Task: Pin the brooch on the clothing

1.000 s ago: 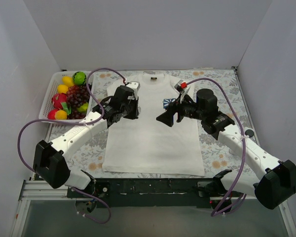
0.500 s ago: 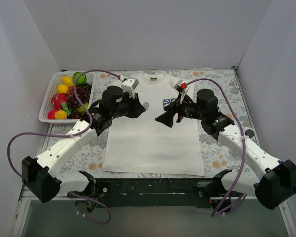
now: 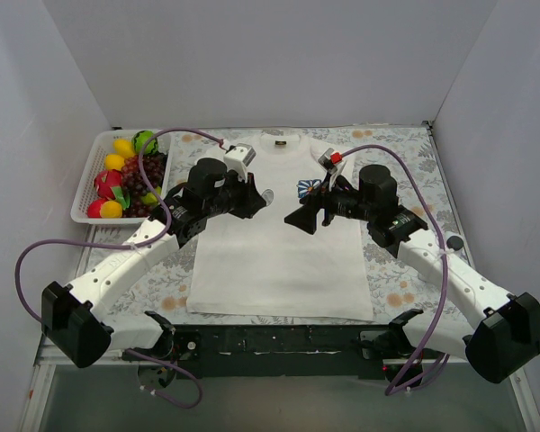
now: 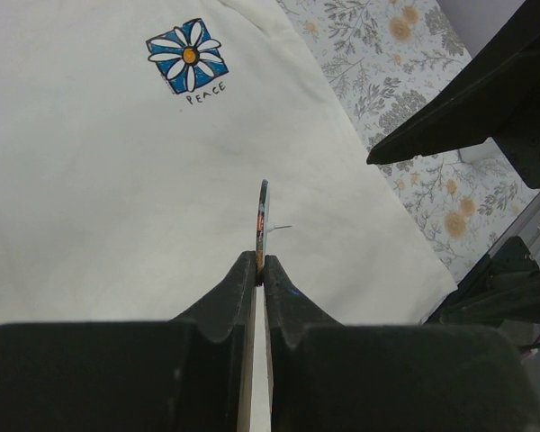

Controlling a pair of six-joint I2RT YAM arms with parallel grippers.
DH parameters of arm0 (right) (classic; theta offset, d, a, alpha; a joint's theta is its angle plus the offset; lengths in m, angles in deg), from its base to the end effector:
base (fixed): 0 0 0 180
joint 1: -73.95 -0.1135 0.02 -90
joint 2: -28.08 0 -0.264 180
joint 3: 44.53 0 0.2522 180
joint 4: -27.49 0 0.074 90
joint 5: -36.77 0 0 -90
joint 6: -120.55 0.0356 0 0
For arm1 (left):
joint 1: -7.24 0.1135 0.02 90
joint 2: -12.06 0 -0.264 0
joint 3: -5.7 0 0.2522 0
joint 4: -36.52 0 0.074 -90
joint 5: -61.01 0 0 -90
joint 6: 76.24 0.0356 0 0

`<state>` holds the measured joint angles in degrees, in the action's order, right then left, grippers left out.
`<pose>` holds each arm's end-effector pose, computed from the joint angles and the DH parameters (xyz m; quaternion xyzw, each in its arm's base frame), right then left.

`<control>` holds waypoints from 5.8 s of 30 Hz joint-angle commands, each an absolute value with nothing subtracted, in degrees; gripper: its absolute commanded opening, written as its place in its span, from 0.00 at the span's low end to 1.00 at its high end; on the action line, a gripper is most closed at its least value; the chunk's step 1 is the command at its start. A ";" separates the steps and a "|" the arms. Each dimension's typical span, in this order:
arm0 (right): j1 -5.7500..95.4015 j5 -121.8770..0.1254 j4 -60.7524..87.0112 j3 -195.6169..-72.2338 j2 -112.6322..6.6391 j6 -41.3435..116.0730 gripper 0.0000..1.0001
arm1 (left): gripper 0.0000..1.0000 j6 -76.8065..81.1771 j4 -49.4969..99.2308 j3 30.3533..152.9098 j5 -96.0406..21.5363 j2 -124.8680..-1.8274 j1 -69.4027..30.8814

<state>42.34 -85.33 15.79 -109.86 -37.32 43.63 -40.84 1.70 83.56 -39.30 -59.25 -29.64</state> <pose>0.2151 0.1546 0.3320 -0.2922 0.7078 0.4289 0.4792 0.2217 -0.1743 0.3407 -0.0861 0.8518 -0.4198 0.3014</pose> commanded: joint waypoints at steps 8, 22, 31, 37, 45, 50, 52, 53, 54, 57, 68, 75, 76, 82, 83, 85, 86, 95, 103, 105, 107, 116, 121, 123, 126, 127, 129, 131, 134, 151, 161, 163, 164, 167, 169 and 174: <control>42.40 -85.75 18.38 -109.36 -36.78 44.17 0.93 | 0.00 -39.76 5.09 80.46 -39.72 -56.06 -29.76; 42.40 -83.47 19.35 -108.04 -39.06 42.85 0.94 | 0.00 -36.51 4.04 90.03 -31.55 -67.56 -29.76; 42.75 -82.24 18.65 -108.82 -43.19 41.89 0.95 | 0.00 -32.74 5.71 96.27 -17.68 -78.89 -29.76; 43.19 -82.94 18.12 -109.70 -46.18 40.66 0.95 | 0.00 -28.96 7.03 101.54 -8.26 -88.90 -29.06; 43.98 -82.94 17.77 -109.53 -48.47 39.87 0.95 | 0.00 -23.94 5.19 109.37 -0.62 -101.47 -27.04; 44.77 -82.59 17.33 -109.01 -48.99 39.60 0.95 | 0.00 -21.57 4.31 112.62 3.61 -106.15 -24.93; 45.12 -82.59 17.15 -108.92 -49.17 39.52 0.95 | 0.00 -20.34 4.13 114.12 4.23 -107.99 -23.71; 45.21 -82.59 17.15 -108.66 -49.17 39.51 0.95 | 0.00 -19.81 4.13 114.56 4.41 -108.61 -23.26; 45.39 -82.50 17.15 -108.48 -49.26 39.51 0.95 | 0.00 -19.46 4.04 115.17 4.93 -109.22 -22.82; 45.91 -82.07 17.24 -108.13 -49.35 39.78 0.95 | 0.00 -17.88 3.96 117.72 7.21 -111.86 -21.94; 49.25 -81.01 17.06 -106.72 -50.40 42.41 0.94 | 0.00 -9.52 1.85 127.74 18.82 -122.59 -21.94; 50.66 -81.36 17.24 -106.63 -50.49 42.94 0.94 | 0.00 -10.85 0.62 128.53 19.26 -124.26 -22.99; 50.84 -81.36 17.15 -106.63 -50.49 43.03 0.94 | 0.00 -10.76 0.61 128.62 19.44 -124.52 -23.17; 51.19 -81.54 17.15 -106.37 -50.31 43.03 0.93 | 0.00 -10.76 0.09 129.41 20.58 -126.02 -24.05; 51.28 -81.54 17.15 -106.37 -50.31 43.12 0.93 | 0.00 -10.76 0.17 129.50 20.67 -126.19 -24.14; 51.45 -81.62 17.24 -106.19 -50.49 43.21 0.93 | 0.00 -10.76 0.00 129.41 20.76 -126.46 -24.49; 51.45 -81.62 17.15 -106.19 -50.49 43.21 0.93 | 0.00 -10.76 -0.09 129.41 20.84 -126.72 -24.58; 51.80 -81.98 17.33 -106.10 -50.58 43.21 0.93 | 0.00 -12.42 -3.86 132.22 21.37 -130.14 -25.81; 52.24 -81.89 17.24 -105.66 -50.05 43.65 0.93 | 0.00 -17.78 -10.81 138.02 16.91 -132.88 -27.83; 52.33 -81.89 17.15 -105.49 -49.88 43.65 0.93 | 0.00 -19.36 -11.07 138.55 15.14 -132.35 -28.18; 52.42 -81.71 17.07 -105.40 -49.70 43.56 0.93 | 0.00 -20.42 -11.34 138.99 11.62 -131.29 -28.18; 52.77 -81.54 16.98 -104.96 -48.91 43.64 0.93 | 0.00 -24.46 -10.64 139.70 3.36 -126.82 -28.18; 52.95 -81.54 16.80 -104.79 -48.64 43.65 0.93 | 0.00 -26.22 -8.44 137.15 0.55 -123.21 -27.39; 52.95 -81.45 16.89 -104.70 -48.65 43.47 0.93 | 0.00 -27.71 -7.30 135.14 -2.78 -120.85 -26.52; 52.95 -81.54 17.15 -104.87 -48.99 43.56 0.93 | 0.00 -29.29 -4.76 131.45 -7.00 -118.47 -25.20; 53.03 -81.62 17.15 -104.87 -49.08 43.47 0.93 | 0.00 -29.56 -4.14 130.57 -7.89 -116.89 -24.93; 53.03 -81.71 17.15 -105.05 -49.26 43.47 0.93 | 0.00 -30.44 -2.47 128.37 -9.47 -115.48 -24.06; 52.95 -81.71 17.24 -105.05 -49.43 43.38 0.93 | 0.00 -31.76 -1.59 126.96 -11.93 -113.54 -23.44; 52.95 -81.89 17.50 -105.31 -49.96 43.21 0.92 | 0.00 -32.82 1.31 123.80 -14.83 -111.00 -22.03; 52.95 -84.17 18.91 -106.89 -53.56 43.47 0.89 | 0.00 -28.78 7.74 115.00 -15.47 -106.58 -18.60; 52.95 -84.61 19.09 -106.98 -54.09 43.56 0.89 | 0.00 -21.48 7.82 114.82 -8.07 -111.69 -19.74; 52.95 -84.61 18.91 -106.98 -54.09 43.56 0.89 | 0.00 -20.78 8.08 115.26 -7.64 -112.39 -20.01; 53.03 -84.61 18.91 -106.98 -54.18 43.47 0.89 | 0.00 -20.17 8.09 115.52 -6.85 -113.18 -20.36; 52.95 -84.52 18.82 -106.98 -54.18 43.30 0.89 | 0.00 -18.59 8.00 116.31 -5.00 -114.59 -21.15; 52.95 -84.52 18.74 -106.89 -54.09 43.21 0.90 | 0.00 -18.05 8.08 116.67 -4.30 -115.64 -21.50; 53.03 -84.61 18.73 -106.81 -54.01 43.03 0.91 | 0.00 -17.70 8.17 117.55 -3.16 -116.96 -22.64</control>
